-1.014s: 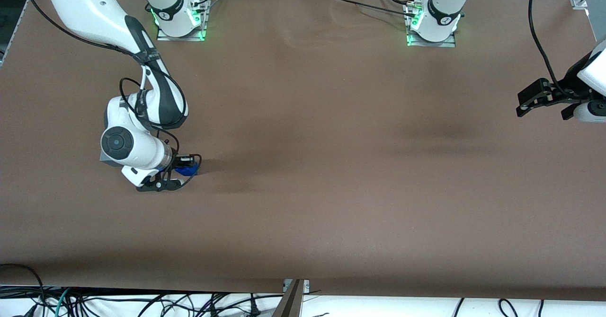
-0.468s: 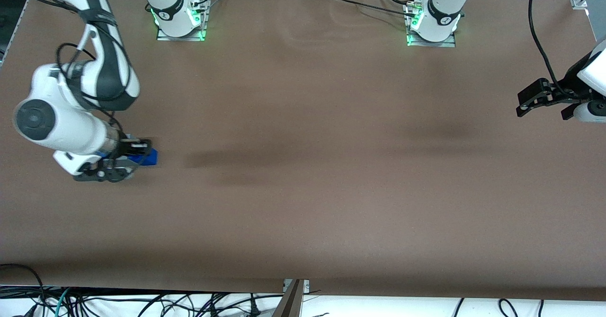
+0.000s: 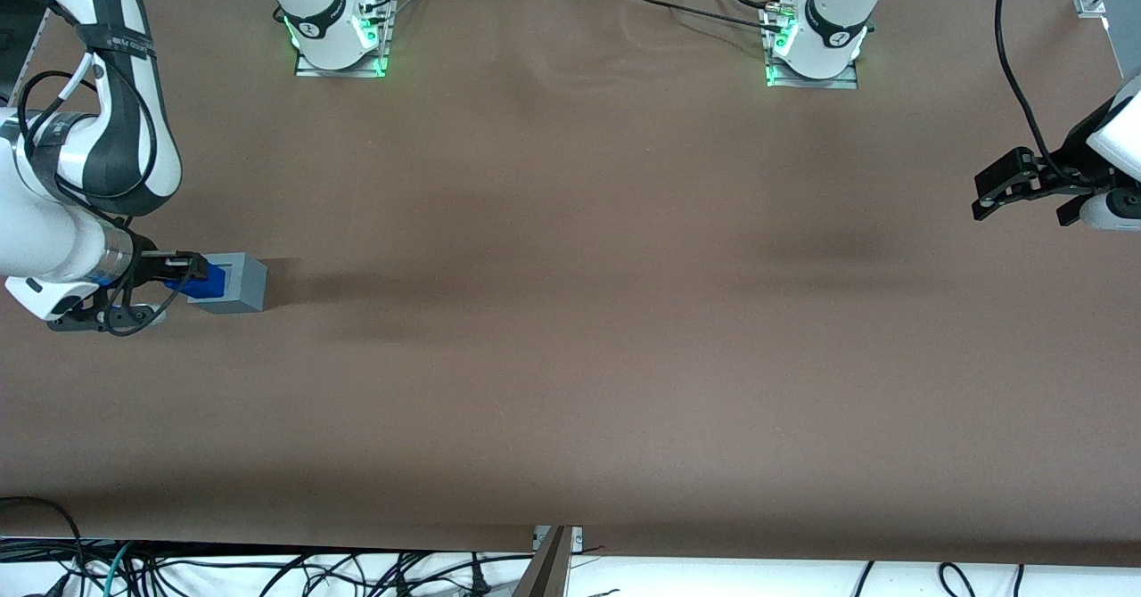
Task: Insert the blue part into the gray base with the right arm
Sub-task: 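Carry the blue block with the right gripper over the gray base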
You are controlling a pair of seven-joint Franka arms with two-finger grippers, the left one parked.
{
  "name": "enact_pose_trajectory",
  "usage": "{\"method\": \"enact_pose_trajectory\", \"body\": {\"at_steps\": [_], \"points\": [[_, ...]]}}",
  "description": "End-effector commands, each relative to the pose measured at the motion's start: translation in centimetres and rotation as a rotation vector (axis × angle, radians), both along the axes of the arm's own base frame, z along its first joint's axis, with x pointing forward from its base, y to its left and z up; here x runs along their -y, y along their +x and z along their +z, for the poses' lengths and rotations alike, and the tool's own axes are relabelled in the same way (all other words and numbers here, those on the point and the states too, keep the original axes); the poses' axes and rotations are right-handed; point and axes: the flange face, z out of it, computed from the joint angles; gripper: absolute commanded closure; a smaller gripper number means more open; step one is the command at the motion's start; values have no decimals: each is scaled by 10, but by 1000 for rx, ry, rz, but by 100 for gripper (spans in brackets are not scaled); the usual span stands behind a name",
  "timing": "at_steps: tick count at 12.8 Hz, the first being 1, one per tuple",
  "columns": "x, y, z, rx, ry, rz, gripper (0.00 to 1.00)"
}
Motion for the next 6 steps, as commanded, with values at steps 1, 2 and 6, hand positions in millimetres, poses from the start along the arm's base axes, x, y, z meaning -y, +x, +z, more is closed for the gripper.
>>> {"method": "enact_pose_trajectory", "body": {"at_steps": [1, 2, 6], "points": [[9, -11, -6, -4, 14, 11, 79], [15, -12, -11, 0, 13, 21, 79], [23, -16, -25, -14, 14, 32, 79]]}}
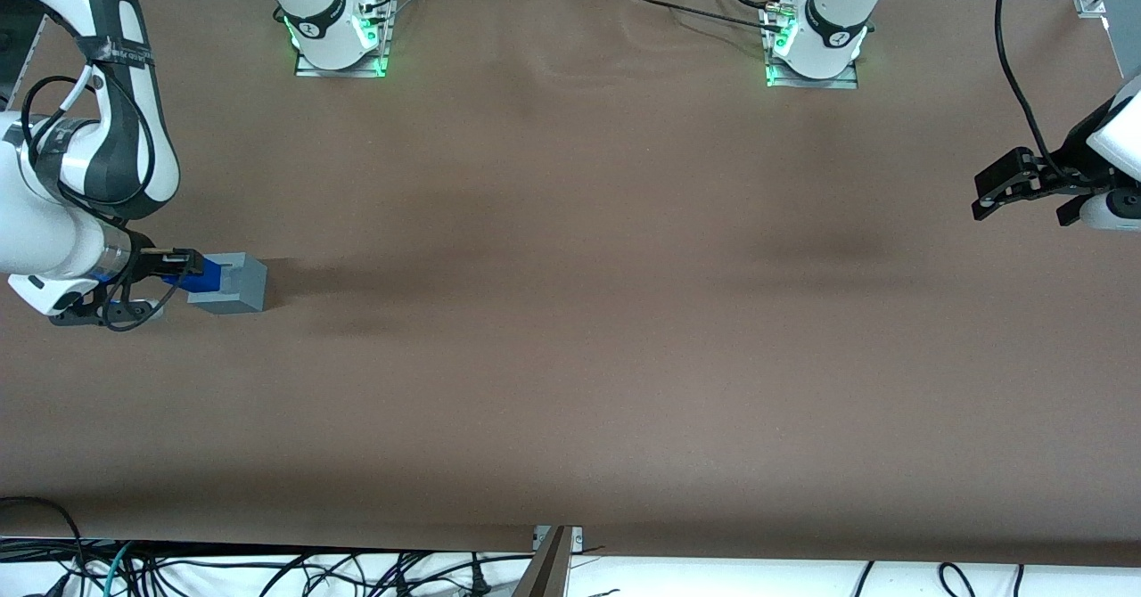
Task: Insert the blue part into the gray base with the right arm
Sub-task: 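Lower the blue block into the gray base's hollow center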
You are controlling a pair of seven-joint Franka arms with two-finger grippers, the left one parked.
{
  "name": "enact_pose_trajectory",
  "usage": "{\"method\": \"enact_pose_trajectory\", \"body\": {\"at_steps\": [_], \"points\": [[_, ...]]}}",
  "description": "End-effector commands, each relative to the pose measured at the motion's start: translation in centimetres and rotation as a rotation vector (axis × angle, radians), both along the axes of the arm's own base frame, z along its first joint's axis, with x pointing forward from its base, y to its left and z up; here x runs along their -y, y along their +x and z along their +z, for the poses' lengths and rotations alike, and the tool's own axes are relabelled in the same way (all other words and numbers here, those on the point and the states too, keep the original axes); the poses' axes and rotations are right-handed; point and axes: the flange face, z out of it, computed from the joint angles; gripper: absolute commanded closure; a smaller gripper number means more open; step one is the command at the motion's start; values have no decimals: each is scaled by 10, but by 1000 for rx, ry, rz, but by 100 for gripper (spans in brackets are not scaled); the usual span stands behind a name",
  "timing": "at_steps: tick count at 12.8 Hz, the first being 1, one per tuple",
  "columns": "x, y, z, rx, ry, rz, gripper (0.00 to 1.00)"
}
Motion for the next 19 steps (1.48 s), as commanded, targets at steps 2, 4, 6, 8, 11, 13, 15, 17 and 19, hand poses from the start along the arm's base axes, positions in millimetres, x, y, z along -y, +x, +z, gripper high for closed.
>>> {"method": "enact_pose_trajectory", "body": {"at_steps": [2, 4, 6, 8, 11, 13, 15, 17, 19], "points": [[7, -6, -8, -12, 22, 44, 79], [16, -8, -16, -26, 27, 59, 79], [16, -9, -18, -31, 28, 63, 79], [16, -8, -22, -34, 26, 63, 79], [16, -9, -31, -18, 31, 59, 79], [14, -8, -34, -14, 41, 52, 79], [13, -6, -35, -5, 40, 53, 79], [12, -6, -35, -5, 40, 53, 79], [10, -6, -35, -6, 41, 51, 79]]}}
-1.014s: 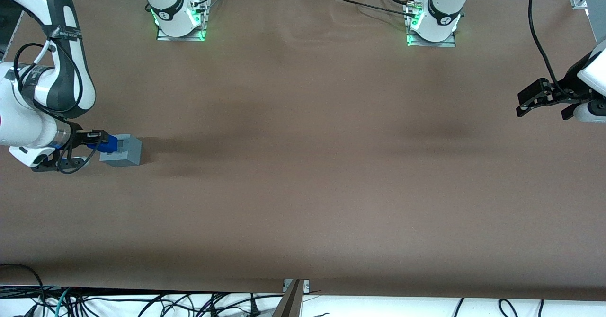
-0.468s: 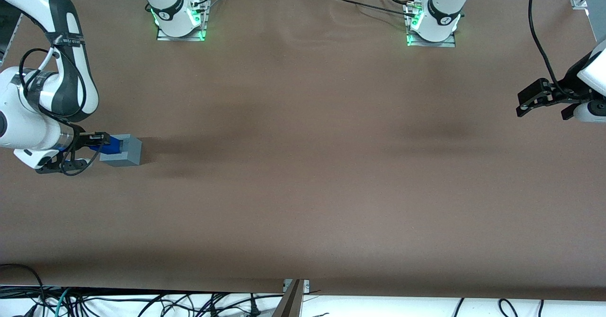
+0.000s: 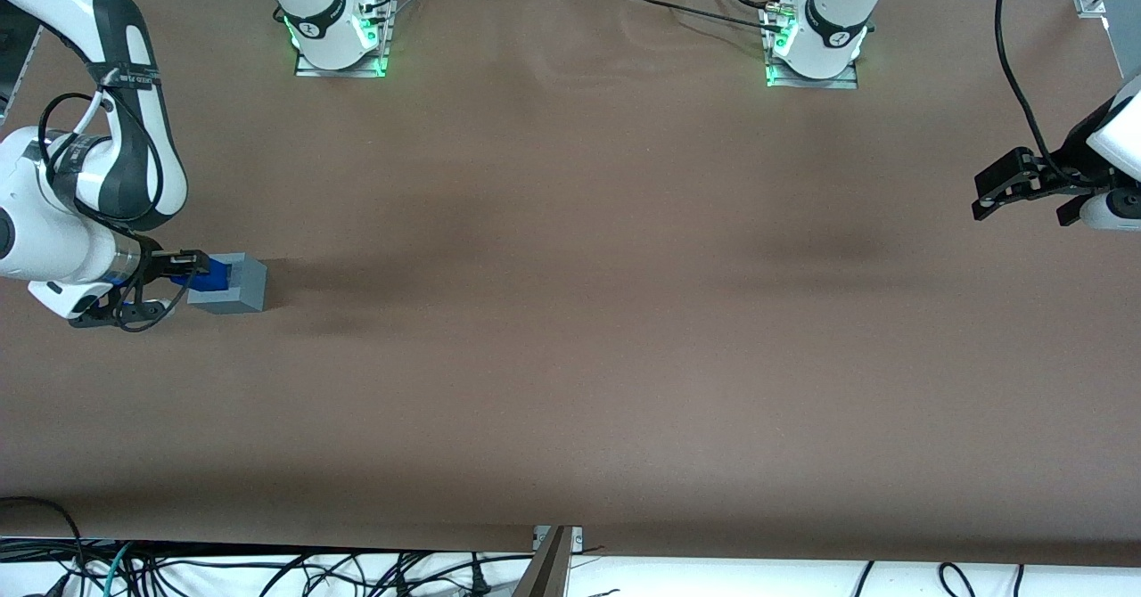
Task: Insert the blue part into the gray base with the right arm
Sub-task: 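Lower the blue block into the gray base's hollow center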
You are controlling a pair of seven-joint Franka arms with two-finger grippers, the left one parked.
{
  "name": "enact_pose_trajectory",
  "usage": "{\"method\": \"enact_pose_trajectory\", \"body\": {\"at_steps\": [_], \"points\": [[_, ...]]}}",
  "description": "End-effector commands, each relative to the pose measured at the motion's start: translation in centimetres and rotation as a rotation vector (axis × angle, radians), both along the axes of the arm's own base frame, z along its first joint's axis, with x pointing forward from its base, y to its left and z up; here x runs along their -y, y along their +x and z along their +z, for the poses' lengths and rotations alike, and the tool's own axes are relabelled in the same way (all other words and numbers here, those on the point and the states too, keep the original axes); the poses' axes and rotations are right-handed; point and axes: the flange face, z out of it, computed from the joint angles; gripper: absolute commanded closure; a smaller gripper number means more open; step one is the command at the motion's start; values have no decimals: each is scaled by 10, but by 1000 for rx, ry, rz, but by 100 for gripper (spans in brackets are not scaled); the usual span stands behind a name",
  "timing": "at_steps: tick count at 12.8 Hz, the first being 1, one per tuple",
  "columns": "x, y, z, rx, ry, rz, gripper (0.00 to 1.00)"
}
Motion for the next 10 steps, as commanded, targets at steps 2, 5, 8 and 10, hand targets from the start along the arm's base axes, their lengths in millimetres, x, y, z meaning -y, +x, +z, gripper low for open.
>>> {"method": "enact_pose_trajectory", "body": {"at_steps": [2, 5, 8, 10], "points": [[-5, -2, -4, 15, 30, 1, 79], [-7, -2, -5, 17, 46, -12, 79], [-6, -2, -6, 15, 46, -9, 1], [-7, 1, 0, 23, 47, -2, 0]]}}
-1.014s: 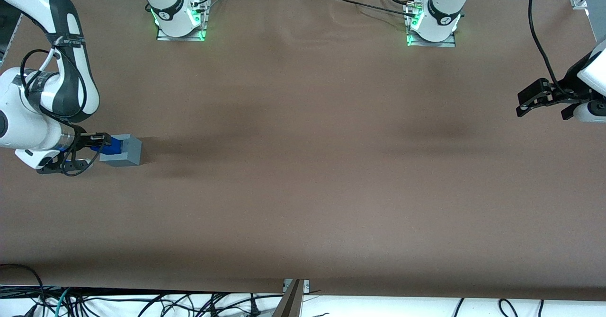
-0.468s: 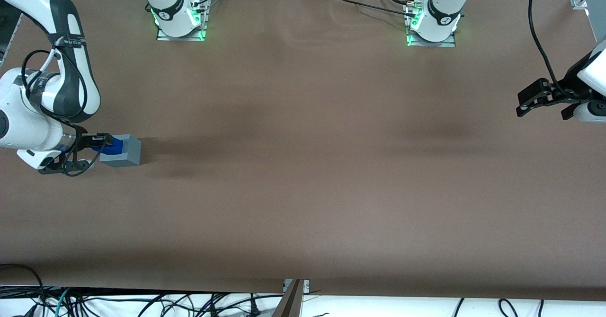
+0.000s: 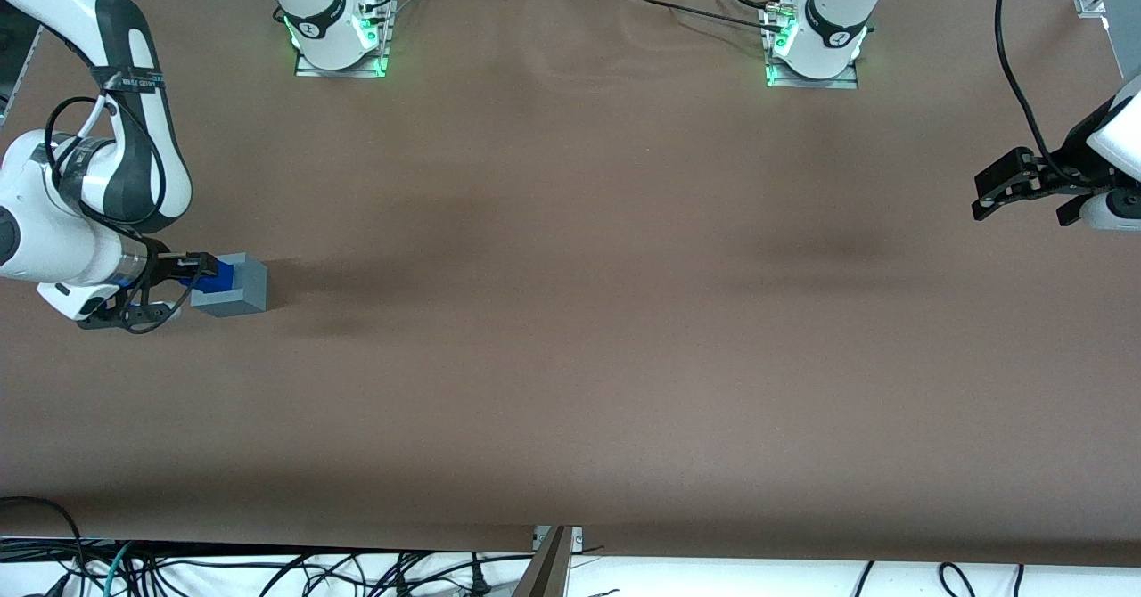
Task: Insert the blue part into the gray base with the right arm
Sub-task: 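Open the right gripper and withdraw it away from the base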
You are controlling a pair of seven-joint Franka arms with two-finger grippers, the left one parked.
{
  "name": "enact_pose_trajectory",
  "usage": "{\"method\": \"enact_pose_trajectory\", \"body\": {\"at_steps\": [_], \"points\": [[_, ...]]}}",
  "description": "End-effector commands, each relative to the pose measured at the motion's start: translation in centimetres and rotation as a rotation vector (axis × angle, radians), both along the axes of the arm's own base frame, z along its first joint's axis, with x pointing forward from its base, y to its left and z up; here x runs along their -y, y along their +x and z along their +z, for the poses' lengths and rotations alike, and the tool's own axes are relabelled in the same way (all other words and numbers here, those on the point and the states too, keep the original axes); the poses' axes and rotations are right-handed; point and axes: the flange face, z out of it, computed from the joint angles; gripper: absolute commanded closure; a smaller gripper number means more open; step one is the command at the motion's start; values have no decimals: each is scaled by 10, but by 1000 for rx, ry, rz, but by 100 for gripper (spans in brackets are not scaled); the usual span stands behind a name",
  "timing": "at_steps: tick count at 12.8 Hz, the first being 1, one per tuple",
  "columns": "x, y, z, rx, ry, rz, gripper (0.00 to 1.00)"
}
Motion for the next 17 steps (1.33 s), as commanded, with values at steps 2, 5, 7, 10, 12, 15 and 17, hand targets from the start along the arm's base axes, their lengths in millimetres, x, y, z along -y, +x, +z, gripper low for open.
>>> {"method": "enact_pose_trajectory", "body": {"at_steps": [2, 5, 7, 10, 12, 15, 17], "points": [[-6, 13, 34, 62, 17, 24, 0], [-24, 33, 87, 108, 82, 10, 0], [-47, 45, 134, 128, 92, 53, 0], [-73, 51, 196, 144, 79, 109, 0], [-75, 52, 227, 171, 78, 116, 0], [-78, 50, 274, 264, 77, 120, 0], [-84, 43, 293, 292, 65, 141, 0]]}}
